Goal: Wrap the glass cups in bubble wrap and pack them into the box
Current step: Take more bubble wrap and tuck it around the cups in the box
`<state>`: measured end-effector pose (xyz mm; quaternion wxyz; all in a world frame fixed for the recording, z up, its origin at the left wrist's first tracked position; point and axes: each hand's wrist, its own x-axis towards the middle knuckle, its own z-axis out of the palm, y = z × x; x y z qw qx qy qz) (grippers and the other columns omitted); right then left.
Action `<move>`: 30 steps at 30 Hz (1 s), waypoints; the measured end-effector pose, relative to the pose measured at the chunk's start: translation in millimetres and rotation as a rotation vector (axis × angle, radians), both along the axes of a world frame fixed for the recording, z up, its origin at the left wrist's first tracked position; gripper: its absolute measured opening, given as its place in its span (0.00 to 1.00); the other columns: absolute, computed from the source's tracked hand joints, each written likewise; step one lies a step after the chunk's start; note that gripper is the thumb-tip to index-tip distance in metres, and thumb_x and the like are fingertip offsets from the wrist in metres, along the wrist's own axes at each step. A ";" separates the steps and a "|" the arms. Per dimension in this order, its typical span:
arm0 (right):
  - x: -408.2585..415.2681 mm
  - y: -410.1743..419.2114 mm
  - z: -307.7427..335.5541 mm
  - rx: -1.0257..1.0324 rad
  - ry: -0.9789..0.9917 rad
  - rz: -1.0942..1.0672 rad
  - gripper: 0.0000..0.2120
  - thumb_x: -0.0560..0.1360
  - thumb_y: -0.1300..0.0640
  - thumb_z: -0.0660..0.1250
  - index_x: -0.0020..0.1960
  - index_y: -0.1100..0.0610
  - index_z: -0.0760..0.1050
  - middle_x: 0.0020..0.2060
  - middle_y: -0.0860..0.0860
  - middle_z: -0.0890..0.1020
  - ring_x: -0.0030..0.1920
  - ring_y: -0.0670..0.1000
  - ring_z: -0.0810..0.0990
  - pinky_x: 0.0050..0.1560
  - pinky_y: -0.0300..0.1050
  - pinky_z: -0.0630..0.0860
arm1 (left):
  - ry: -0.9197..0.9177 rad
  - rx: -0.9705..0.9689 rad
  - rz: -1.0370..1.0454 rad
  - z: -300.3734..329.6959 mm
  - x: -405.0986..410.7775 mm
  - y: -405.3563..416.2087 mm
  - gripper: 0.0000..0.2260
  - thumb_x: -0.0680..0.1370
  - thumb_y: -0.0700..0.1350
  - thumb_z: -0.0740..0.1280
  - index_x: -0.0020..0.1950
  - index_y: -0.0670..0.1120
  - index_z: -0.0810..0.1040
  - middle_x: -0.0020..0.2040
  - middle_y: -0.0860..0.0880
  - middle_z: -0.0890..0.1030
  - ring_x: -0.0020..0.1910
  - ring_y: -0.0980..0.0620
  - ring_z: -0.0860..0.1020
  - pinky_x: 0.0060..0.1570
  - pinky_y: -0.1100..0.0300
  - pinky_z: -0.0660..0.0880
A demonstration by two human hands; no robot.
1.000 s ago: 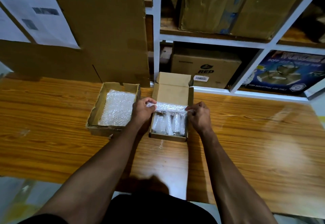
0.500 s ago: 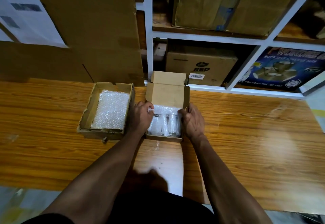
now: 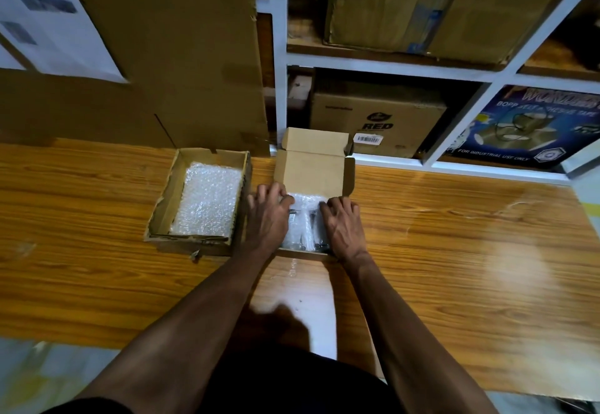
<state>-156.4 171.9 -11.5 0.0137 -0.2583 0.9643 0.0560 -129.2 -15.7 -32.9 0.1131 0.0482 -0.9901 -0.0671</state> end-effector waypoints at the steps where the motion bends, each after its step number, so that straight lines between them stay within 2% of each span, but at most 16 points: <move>1: 1.7 -1.0 -1.1 -0.006 -0.009 0.005 0.32 0.73 0.55 0.76 0.73 0.60 0.70 0.64 0.61 0.74 0.63 0.60 0.73 0.64 0.55 0.70 | 0.000 -0.010 -0.045 -1.6 1.8 0.1 0.18 0.74 0.40 0.75 0.61 0.54 0.83 0.62 0.50 0.76 0.61 0.44 0.71 0.56 0.45 0.68; 3: 4.6 -2.7 -4.3 -0.022 -0.012 0.023 0.33 0.73 0.55 0.77 0.73 0.62 0.69 0.65 0.61 0.74 0.64 0.61 0.74 0.66 0.55 0.71 | -0.012 -0.011 -0.126 -4.6 3.0 0.4 0.20 0.75 0.40 0.73 0.66 0.53 0.81 0.64 0.50 0.79 0.63 0.45 0.72 0.57 0.46 0.68; 6: 7.3 -5.4 -8.3 -0.091 -0.044 0.010 0.34 0.71 0.56 0.79 0.73 0.62 0.69 0.65 0.61 0.75 0.64 0.59 0.75 0.67 0.52 0.73 | -0.031 -0.014 -0.186 -5.6 4.5 2.7 0.18 0.82 0.47 0.66 0.73 0.52 0.77 0.67 0.50 0.80 0.65 0.47 0.74 0.60 0.47 0.71; 9: 9.0 -9.7 -7.3 -0.108 -0.091 -0.024 0.36 0.71 0.53 0.79 0.73 0.60 0.68 0.66 0.60 0.74 0.64 0.59 0.75 0.68 0.51 0.73 | -0.056 -0.020 -0.211 -2.9 6.8 3.5 0.19 0.85 0.53 0.60 0.75 0.52 0.75 0.69 0.50 0.79 0.66 0.48 0.74 0.63 0.47 0.70; 12: 11.4 -11.7 -7.5 -0.116 -0.082 -0.035 0.31 0.75 0.53 0.74 0.73 0.60 0.67 0.65 0.60 0.74 0.64 0.59 0.75 0.67 0.52 0.74 | -0.100 -0.049 -0.210 -4.3 10.0 5.4 0.22 0.85 0.58 0.56 0.77 0.53 0.73 0.70 0.51 0.78 0.67 0.48 0.73 0.63 0.47 0.68; 15: 12.3 -12.9 -7.1 -0.098 -0.049 -0.044 0.28 0.77 0.48 0.70 0.73 0.59 0.69 0.65 0.60 0.75 0.63 0.59 0.75 0.66 0.52 0.73 | -0.131 -0.047 -0.180 -6.3 13.3 9.3 0.24 0.84 0.60 0.56 0.77 0.53 0.73 0.70 0.51 0.78 0.67 0.48 0.72 0.61 0.46 0.67; 19: 8.5 -15.8 -4.2 -0.064 -0.041 -0.065 0.22 0.78 0.48 0.66 0.68 0.57 0.73 0.60 0.58 0.75 0.57 0.57 0.74 0.58 0.52 0.73 | -0.178 -0.046 -0.154 -4.7 14.9 13.8 0.25 0.82 0.61 0.57 0.77 0.54 0.71 0.69 0.51 0.76 0.67 0.47 0.71 0.60 0.45 0.66; 26: 0.3 -19.0 -2.6 -0.115 -0.106 -0.099 0.19 0.79 0.52 0.66 0.67 0.58 0.72 0.62 0.57 0.72 0.60 0.57 0.72 0.61 0.50 0.71 | -0.256 -0.020 -0.125 2.0 5.7 16.3 0.22 0.82 0.59 0.59 0.75 0.55 0.73 0.68 0.51 0.75 0.65 0.46 0.70 0.58 0.45 0.64; 30: 5.9 -21.3 -6.0 -0.146 -0.105 -0.115 0.23 0.79 0.52 0.68 0.70 0.61 0.70 0.65 0.59 0.69 0.62 0.58 0.71 0.63 0.51 0.72 | -0.258 -0.040 -0.137 4.1 9.2 16.4 0.22 0.82 0.57 0.61 0.75 0.54 0.73 0.70 0.49 0.73 0.66 0.46 0.69 0.59 0.45 0.66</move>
